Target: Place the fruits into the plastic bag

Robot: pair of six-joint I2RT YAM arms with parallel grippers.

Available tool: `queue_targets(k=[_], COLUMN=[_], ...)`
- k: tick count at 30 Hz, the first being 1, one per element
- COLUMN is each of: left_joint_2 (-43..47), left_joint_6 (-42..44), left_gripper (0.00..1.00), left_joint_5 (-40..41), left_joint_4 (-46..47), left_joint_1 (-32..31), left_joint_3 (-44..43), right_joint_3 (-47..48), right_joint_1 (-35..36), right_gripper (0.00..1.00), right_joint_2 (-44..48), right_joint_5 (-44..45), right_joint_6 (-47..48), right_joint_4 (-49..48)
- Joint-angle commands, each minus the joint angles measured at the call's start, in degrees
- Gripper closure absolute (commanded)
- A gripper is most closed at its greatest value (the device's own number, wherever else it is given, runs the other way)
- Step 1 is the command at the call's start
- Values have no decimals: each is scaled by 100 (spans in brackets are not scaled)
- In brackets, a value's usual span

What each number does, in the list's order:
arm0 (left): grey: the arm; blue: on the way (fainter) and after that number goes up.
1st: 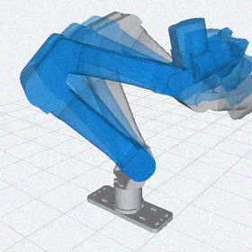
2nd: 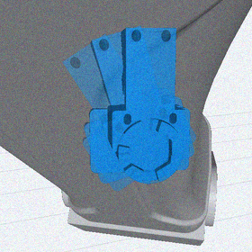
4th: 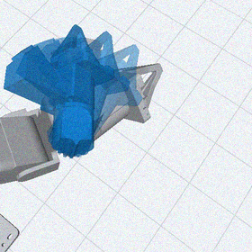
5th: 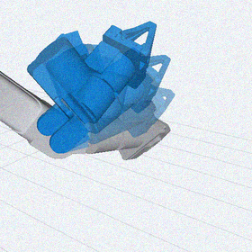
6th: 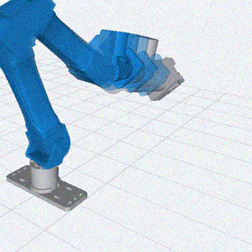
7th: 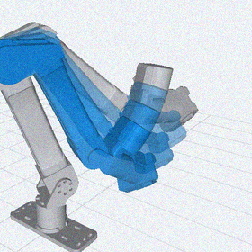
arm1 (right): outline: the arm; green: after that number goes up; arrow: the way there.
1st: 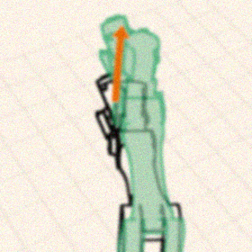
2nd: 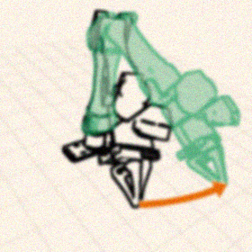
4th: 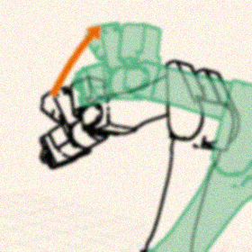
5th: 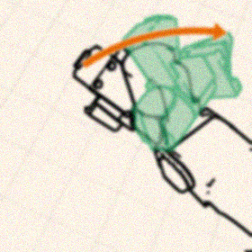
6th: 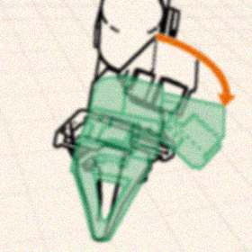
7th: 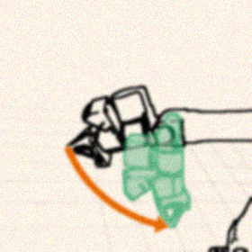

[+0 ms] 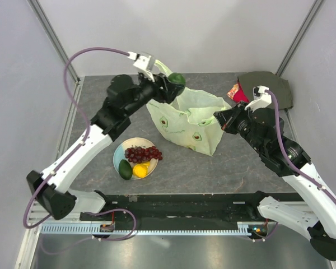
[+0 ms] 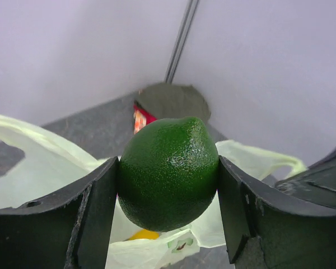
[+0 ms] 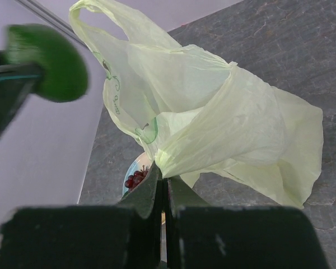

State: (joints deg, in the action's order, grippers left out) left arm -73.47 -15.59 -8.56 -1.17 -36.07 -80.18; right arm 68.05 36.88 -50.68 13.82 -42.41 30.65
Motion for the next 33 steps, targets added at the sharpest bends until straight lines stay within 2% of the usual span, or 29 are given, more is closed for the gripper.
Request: queue_targets(k=[1,7,19,33], left_joint_2=[-439,-1028,-774,-2083], left_joint_6=[188,514,452,109], left_gripper=[38,39,37,37], left_joint_5=[705,785,909,522], left_joint_4=[-41,-419,-472,-612], left_joint_1=[-84,-101,-101,-207], left_joint_3=[-15,-322,801,600], right_joint_3=[24,-11,6,-38], right_joint_1=[-15,-6,-6,-6], right_gripper=[100,100,100,100], right_joint_2=[154,111,84,102], right_joint_5=[94,59,121,147], right_joint_6=[-48,-57,-48,-74], right_joint_4=[-112,-86,-68,-33])
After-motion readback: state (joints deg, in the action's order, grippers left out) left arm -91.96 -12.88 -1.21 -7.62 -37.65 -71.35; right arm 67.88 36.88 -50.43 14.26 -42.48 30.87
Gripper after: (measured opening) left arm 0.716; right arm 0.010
